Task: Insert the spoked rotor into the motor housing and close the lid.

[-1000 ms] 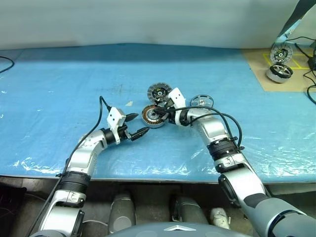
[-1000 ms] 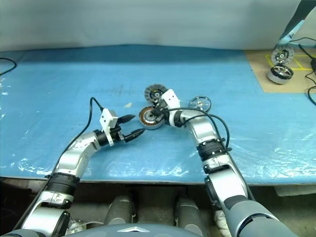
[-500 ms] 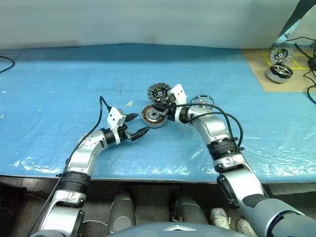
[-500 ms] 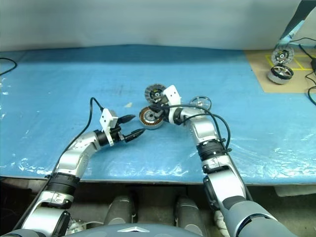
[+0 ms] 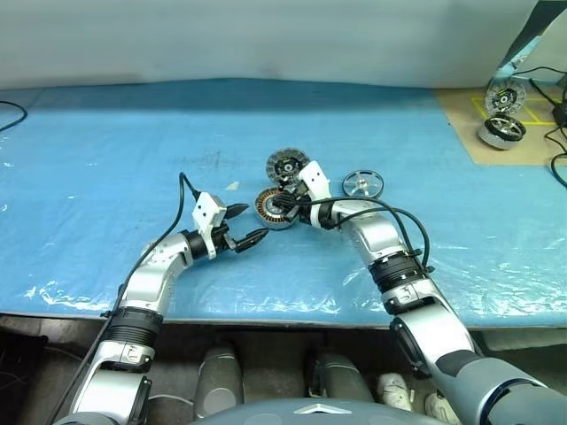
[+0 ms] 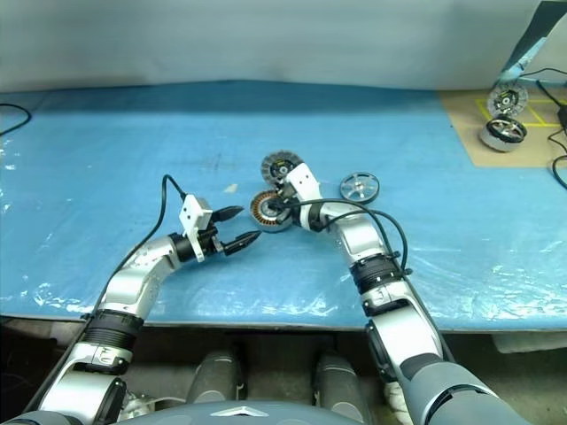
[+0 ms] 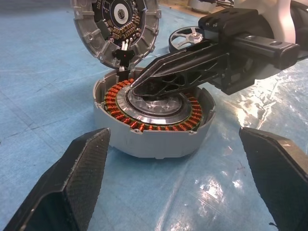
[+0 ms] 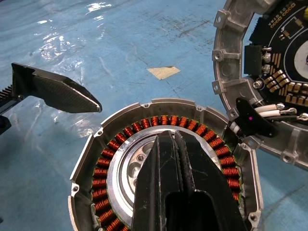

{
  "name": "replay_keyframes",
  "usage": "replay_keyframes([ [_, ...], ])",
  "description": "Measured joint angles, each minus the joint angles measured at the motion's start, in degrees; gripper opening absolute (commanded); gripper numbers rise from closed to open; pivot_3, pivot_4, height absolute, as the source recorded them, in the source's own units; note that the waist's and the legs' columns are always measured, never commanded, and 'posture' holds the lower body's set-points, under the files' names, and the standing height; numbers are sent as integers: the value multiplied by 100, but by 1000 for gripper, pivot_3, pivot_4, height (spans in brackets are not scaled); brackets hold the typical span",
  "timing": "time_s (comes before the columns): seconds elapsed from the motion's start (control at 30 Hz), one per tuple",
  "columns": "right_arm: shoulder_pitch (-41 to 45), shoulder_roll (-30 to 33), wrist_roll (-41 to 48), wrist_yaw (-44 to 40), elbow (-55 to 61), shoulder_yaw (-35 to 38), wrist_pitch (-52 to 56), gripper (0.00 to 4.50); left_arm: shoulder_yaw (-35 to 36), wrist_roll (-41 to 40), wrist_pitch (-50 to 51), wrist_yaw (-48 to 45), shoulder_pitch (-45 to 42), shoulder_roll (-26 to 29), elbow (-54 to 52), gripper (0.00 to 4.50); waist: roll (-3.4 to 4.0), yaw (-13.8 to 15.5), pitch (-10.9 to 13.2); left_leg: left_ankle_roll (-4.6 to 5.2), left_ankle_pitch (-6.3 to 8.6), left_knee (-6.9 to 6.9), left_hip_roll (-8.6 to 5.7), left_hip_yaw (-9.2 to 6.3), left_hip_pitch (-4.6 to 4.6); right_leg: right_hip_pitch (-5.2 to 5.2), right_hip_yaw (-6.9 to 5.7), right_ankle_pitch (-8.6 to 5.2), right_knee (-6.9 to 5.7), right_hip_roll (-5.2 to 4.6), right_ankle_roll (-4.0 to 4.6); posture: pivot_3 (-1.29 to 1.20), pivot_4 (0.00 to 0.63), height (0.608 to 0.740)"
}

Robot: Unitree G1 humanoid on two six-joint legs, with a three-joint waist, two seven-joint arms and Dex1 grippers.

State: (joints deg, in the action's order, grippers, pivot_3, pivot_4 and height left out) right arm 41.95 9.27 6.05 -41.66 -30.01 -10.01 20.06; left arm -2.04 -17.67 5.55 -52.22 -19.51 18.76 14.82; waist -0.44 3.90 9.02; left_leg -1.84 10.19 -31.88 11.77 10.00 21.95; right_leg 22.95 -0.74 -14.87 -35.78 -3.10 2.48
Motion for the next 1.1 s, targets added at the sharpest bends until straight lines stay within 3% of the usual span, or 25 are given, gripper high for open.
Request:
replay_keyframes([
  [0.3,68,50,-404,142,-33,-303,34,45,-12,6,-3,0,0,-19,0,4500,0,8,0,-1,2,1,0,-1,-88,-88,2,-19,13,-6,27,0,150,740],
  [0.63,-245,73,-185,-254,410,-188,34,45,-25,12,-10,-1,0,-20,7,4500,0,-18,0,0,1,12,0,1,-68,-58,15,-10,12,0,12,0,150,740],
  [1.1,-176,179,-1021,70,244,-879,-831,45,-24,17,-35,-1,0,-19,25,4500,0,-67,0,-1,2,17,-2,1,-101,-77,28,-19,14,-1,26,0,150,740],
])
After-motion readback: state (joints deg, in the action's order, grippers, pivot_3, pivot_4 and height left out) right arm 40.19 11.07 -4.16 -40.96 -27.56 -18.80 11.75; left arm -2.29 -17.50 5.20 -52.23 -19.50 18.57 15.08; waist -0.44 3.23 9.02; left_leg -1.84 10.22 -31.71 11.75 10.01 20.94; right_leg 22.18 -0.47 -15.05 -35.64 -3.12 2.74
